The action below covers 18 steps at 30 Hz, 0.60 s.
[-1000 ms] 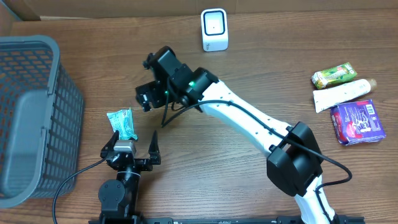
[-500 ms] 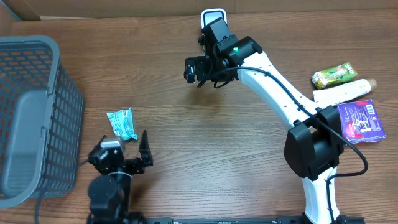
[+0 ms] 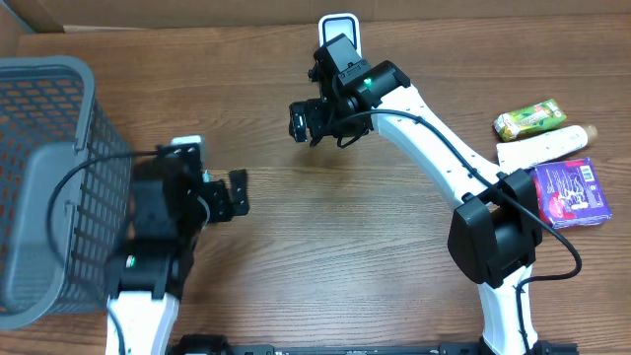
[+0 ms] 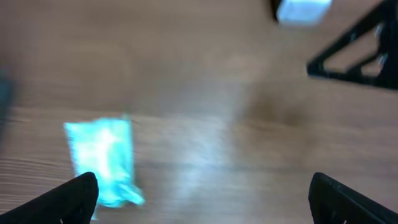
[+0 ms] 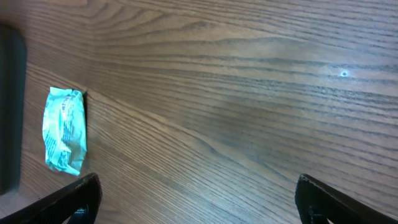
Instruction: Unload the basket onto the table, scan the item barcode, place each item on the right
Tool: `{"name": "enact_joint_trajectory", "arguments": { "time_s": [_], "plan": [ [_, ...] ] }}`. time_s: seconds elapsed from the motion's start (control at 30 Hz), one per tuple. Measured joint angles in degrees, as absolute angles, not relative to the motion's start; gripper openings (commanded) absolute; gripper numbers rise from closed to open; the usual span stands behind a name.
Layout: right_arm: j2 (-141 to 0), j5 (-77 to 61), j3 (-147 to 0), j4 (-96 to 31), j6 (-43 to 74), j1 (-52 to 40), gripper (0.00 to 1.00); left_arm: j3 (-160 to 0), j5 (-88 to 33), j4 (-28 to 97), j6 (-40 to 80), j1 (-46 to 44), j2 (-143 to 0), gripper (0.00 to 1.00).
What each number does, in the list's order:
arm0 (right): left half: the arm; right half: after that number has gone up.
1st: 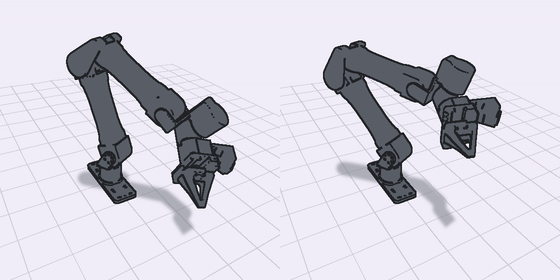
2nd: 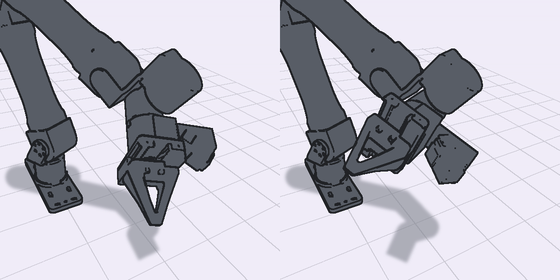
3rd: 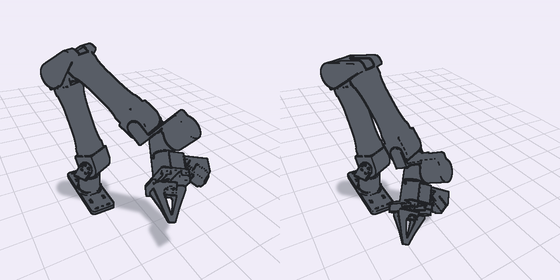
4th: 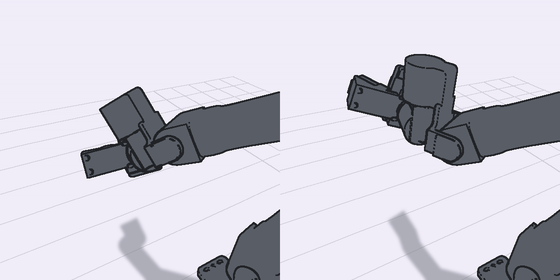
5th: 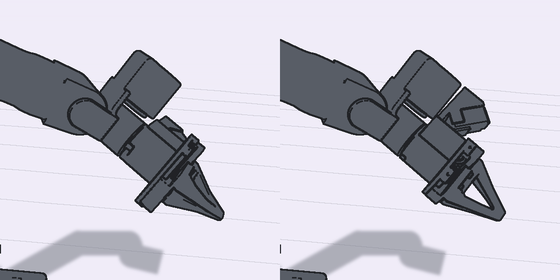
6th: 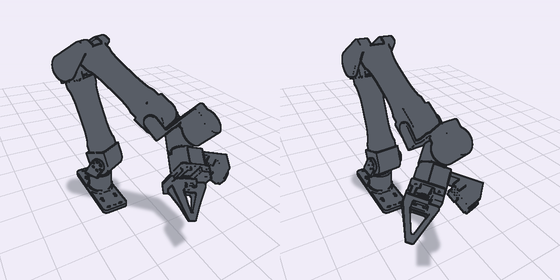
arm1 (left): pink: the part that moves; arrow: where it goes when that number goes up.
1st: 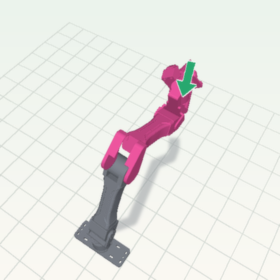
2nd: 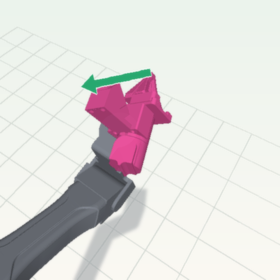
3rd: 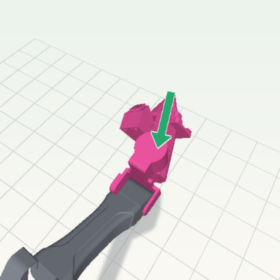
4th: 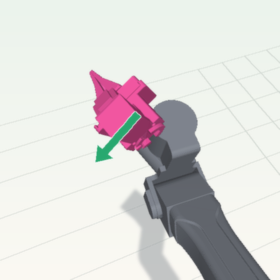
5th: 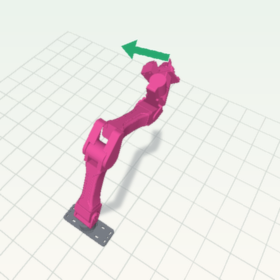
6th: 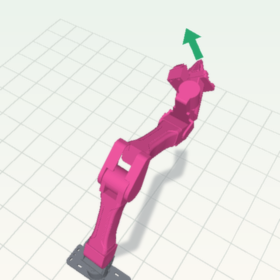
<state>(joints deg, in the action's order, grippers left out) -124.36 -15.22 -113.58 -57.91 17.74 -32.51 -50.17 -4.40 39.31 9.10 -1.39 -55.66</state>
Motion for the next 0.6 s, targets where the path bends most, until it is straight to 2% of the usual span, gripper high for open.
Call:
{"name": "enact_joint_trajectory", "arguments": {
  "time_s": [0.03, 0.2, 0.33, 0.5, 0.6],
  "plan": [
    [-124.4, -15.1, -113.6, -58.2, 17.5, -32.5, 1.0, -50.2, -5.8, 39.6, 9.2, -1.4, -57.8, 0.85],
    [-124.4, -14.1, -113.6, -60.1, 16.9, -31.6, 1.0, -50.2, -2.0, 45.1, 18.4, -1.3, -66.0, 0.85],
    [-124.4, -13.5, -113.6, -61.2, 16.6, -29.2, 1.0, -50.2, 6.6, 44.6, 26.7, -0.7, -71.1, 1.0],
    [-124.4, -13.0, -113.6, -63.0, 16.5, -25.3, 1.0, -50.2, 13.0, 40.1, 30.2, -0.4, -77.8, 1.0],
    [-124.4, -13.0, -113.6, -63.8, 16.3, -23.9, 1.0, -50.2, 15.6, 37.9, 30.4, 0.3, -82.4, 0.93]
  ]
}}
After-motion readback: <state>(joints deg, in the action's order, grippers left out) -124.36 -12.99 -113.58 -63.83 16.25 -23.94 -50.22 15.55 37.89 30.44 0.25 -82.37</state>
